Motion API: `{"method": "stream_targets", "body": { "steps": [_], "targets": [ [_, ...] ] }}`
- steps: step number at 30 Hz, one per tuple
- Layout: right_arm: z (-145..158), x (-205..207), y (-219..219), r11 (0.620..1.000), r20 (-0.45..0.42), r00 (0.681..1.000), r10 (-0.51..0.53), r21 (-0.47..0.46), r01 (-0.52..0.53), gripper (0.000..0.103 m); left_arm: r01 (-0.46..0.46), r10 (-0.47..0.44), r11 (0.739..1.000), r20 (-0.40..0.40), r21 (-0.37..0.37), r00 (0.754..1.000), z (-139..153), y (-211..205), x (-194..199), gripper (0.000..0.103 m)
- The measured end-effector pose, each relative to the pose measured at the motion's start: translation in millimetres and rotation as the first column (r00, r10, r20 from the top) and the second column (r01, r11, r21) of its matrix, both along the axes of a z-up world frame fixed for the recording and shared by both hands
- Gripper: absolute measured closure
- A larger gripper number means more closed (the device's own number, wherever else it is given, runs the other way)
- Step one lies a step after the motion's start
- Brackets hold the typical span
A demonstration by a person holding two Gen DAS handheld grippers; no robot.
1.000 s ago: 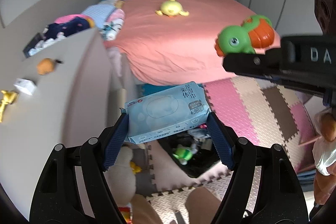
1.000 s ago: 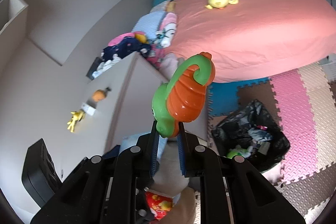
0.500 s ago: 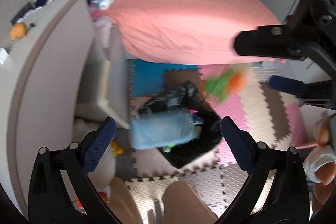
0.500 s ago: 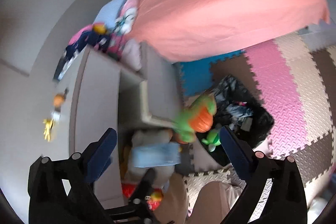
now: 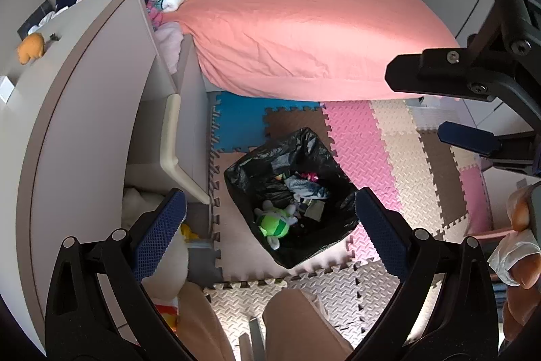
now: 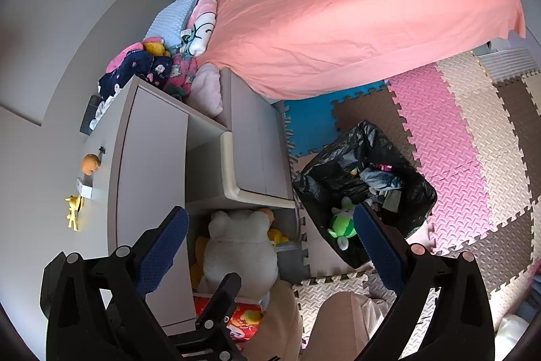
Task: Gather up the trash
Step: 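Carry the wipes pack and snail toy to the trash bag and open both tools, then move both open tools back to the desk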
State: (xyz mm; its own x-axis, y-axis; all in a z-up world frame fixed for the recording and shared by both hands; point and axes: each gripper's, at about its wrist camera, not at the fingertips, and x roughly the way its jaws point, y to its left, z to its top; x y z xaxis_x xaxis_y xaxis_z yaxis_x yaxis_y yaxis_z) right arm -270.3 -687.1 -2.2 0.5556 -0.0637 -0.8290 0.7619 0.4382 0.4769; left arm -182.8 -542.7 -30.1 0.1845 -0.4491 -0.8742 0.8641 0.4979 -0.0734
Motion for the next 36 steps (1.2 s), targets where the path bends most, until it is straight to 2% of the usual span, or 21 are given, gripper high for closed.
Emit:
{"method": "stream_targets", "body": {
  "steps": [13, 25, 31, 36],
  "targets": [
    [15.8, 31.5, 27.5, 0.998, 0.01, 0.998, 0.054, -0.023, -0.054, 0.005, -0.042, 0.042, 0.998, 0.001, -0.044, 0.999, 18.2, 24.5, 20.6, 0.006],
    [47.0, 79.1, 61.4, 0.987, 0.031, 0.989, 0.143, -0.082, -0.14, 0.005, -0.109, 0.112, 0.988, 0.027, -0.112, 0.993, 56.6, 58.9, 57.3, 0.006],
    [59.9, 116.6, 88.5, 0.971, 0.043, 0.975, 0.219, -0.106, -0.214, 0.005, -0.169, 0.176, 0.977, 0.046, -0.128, 0.983, 72.1, 88.8, 87.2, 0.006],
    [66.8, 153.2, 115.1, 0.95, 0.042, 0.956, 0.291, -0.134, -0.283, 0.005, -0.258, 0.268, 0.959, 0.076, -0.12, 0.96, 81.6, 119.1, 118.3, 0.006]
  ]
}}
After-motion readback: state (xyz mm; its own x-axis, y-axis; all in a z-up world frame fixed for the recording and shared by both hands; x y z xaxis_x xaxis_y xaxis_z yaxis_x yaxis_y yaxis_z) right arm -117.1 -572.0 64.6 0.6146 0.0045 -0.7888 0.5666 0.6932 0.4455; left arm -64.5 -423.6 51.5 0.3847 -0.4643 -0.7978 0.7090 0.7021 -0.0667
